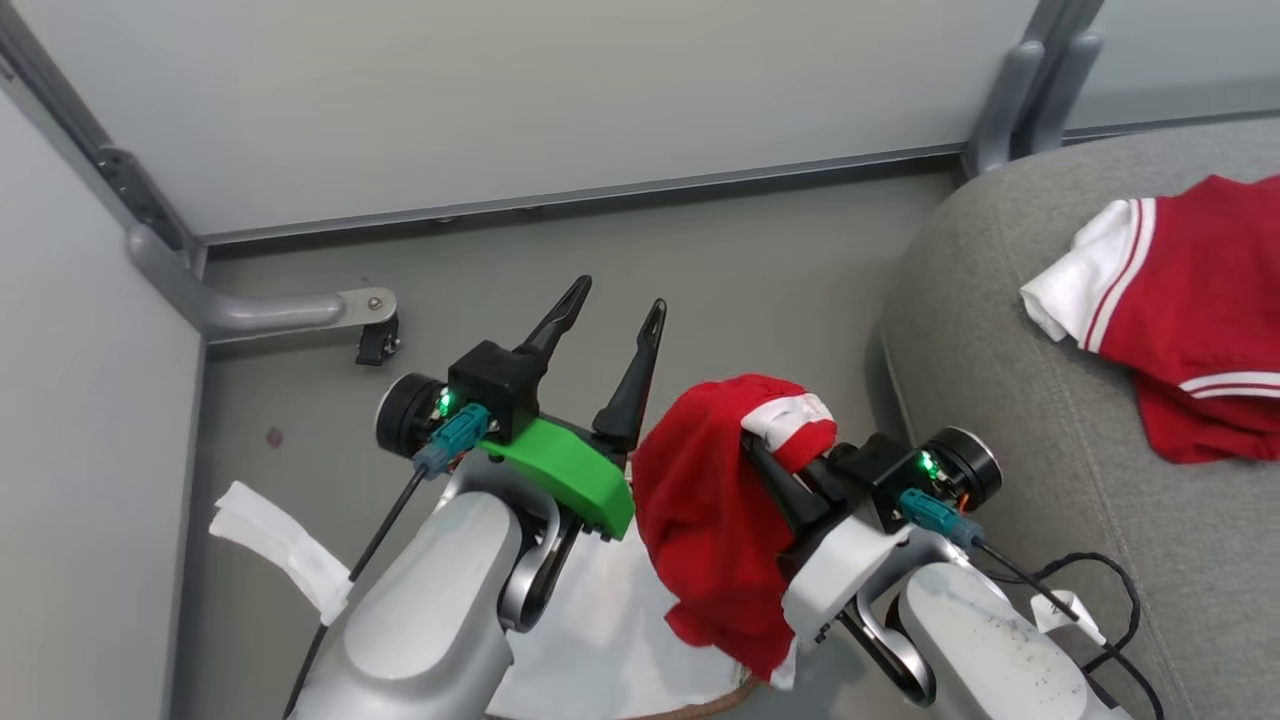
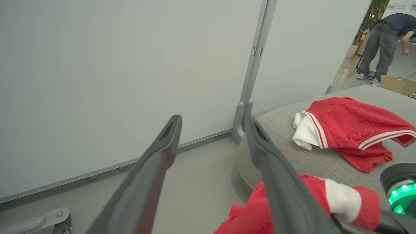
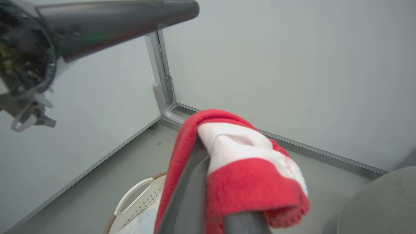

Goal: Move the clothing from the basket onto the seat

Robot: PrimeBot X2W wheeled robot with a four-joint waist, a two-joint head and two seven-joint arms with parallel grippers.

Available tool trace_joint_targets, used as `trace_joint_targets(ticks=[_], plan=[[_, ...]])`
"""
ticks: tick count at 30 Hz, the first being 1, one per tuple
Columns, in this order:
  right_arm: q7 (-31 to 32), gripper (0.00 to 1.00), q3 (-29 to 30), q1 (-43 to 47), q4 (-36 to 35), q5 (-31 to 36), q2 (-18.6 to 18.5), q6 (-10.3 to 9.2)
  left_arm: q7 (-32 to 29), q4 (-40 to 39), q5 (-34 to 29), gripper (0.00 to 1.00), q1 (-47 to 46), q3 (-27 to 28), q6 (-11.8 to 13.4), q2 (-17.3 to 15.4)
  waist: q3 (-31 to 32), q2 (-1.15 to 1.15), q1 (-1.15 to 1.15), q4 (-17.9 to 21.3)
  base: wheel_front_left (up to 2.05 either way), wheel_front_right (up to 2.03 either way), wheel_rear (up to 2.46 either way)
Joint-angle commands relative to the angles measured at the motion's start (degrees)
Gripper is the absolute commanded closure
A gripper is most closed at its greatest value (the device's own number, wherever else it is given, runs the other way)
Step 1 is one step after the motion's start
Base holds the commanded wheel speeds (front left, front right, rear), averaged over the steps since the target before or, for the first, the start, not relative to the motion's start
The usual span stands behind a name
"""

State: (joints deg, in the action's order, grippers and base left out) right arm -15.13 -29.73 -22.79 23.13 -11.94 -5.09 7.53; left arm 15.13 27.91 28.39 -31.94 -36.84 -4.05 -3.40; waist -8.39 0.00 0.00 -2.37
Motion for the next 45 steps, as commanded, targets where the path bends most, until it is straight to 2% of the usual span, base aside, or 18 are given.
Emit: trace_joint_targets(ticks=[1,13,22,28,32,36,39,45], plan=[[0.0,1.0,0.2,1.0,-0.9,-0.1,-0.1,-0.08,0.0,0.2,-1.3,0.0,1.2,0.7,-0.3,-1.0,0.4,0.0,0.0,4.6,0.0,0.0,0.0],[0.0,1.0,2.5,5.1,-6.4,-1.0,0.3,-0.08,0.0,-1.9,-6.9,0.0,7.8,6.6,-1.4,-2.1,-0.5,0.0,0.0,21.0,0.0,0.0,0.0],[0.0,1.0,5.3,6.9,-10.5,-1.5,1.3,-0.08,0.0,-1.6,-9.4,0.0,9.7,9.9,-2.3,-2.3,-2.1,0.0,0.0,31.7,0.0,0.0,0.0],[0.0,1.0,10.1,7.7,-15.0,0.1,1.4,-0.08,0.0,-0.5,-10.0,0.0,7.9,8.3,-3.1,-1.4,-3.9,0.0,0.0,33.2,0.0,0.0,0.0],[0.0,1.0,15.0,4.4,-18.8,1.2,-0.2,-0.08,0.0,-0.2,-10.0,0.0,6.8,7.3,-3.4,-0.9,-5.7,0.0,0.0,33.4,0.0,0.0,0.0],[0.0,1.0,18.0,-2.1,-21.2,2.2,-4.3,-0.08,0.0,-0.8,-10.6,0.0,5.8,6.9,-3.4,-1.3,-8.3,0.0,0.0,33.3,0.0,0.0,0.0],[0.0,1.0,20.5,-10.5,-22.5,3.1,-8.5,-0.08,0.0,-1.5,-11.2,0.0,5.0,6.8,-3.5,-2.4,-11.0,0.0,0.0,33.2,0.0,0.0,0.0],[0.0,1.0,28.8,-27.1,-20.1,5.9,-14.7,-0.08,0.0,-3.2,-12.3,0.0,2.9,6.1,-3.5,-4.5,-16.9,0.0,0.0,31.6,0.0,0.0,0.0]])
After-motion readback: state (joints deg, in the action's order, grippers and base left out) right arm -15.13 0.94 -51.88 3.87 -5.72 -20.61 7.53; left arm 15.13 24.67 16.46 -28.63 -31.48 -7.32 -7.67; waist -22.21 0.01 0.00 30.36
